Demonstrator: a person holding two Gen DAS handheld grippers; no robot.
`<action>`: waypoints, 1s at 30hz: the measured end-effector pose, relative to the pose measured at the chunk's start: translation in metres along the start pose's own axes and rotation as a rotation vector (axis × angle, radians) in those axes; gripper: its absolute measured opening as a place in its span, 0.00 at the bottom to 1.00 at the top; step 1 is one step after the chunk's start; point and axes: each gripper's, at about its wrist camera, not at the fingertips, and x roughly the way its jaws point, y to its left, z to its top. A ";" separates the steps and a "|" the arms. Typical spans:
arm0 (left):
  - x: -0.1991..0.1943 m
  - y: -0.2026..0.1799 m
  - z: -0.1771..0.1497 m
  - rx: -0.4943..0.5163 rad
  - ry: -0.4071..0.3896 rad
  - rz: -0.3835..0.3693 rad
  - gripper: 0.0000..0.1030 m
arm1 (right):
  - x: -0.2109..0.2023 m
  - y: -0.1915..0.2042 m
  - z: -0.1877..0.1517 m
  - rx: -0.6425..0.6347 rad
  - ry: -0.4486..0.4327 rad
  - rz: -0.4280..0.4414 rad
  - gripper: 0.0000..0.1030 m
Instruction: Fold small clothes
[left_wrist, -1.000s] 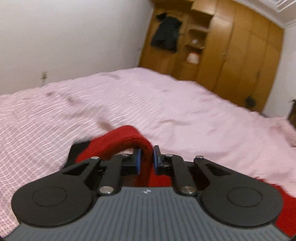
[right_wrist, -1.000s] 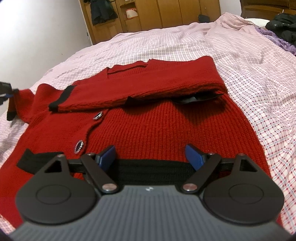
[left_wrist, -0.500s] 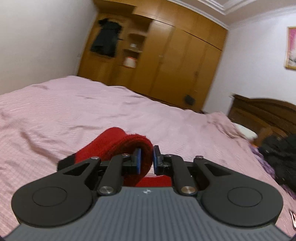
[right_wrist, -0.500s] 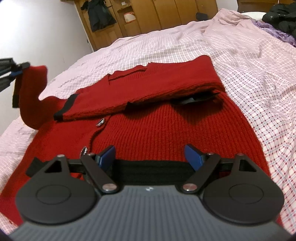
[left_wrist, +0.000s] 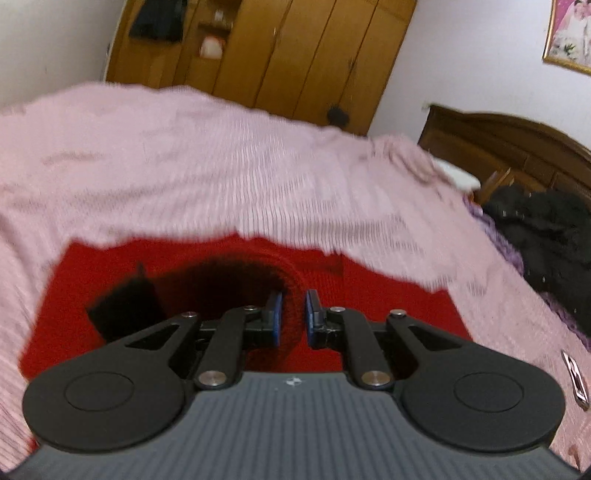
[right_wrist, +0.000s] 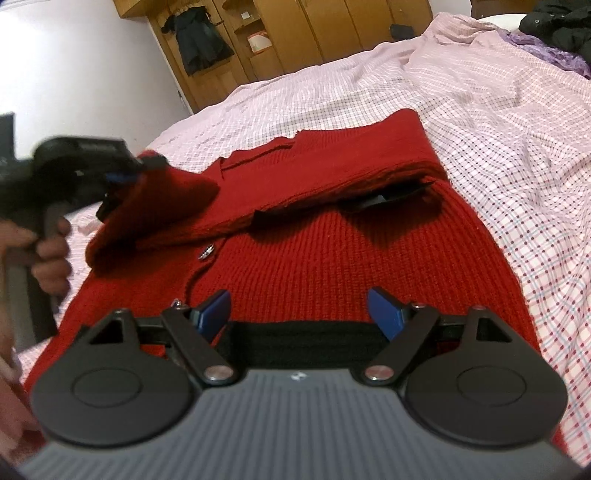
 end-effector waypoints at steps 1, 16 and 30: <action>0.005 0.007 -0.003 0.000 0.020 -0.001 0.15 | 0.000 0.000 0.000 0.001 -0.001 0.001 0.80; -0.012 0.017 -0.029 -0.003 0.217 0.121 0.58 | -0.004 -0.003 -0.004 -0.003 -0.014 0.003 0.80; -0.069 0.034 -0.043 0.055 0.234 0.283 0.62 | -0.003 0.007 -0.001 -0.019 -0.001 -0.030 0.80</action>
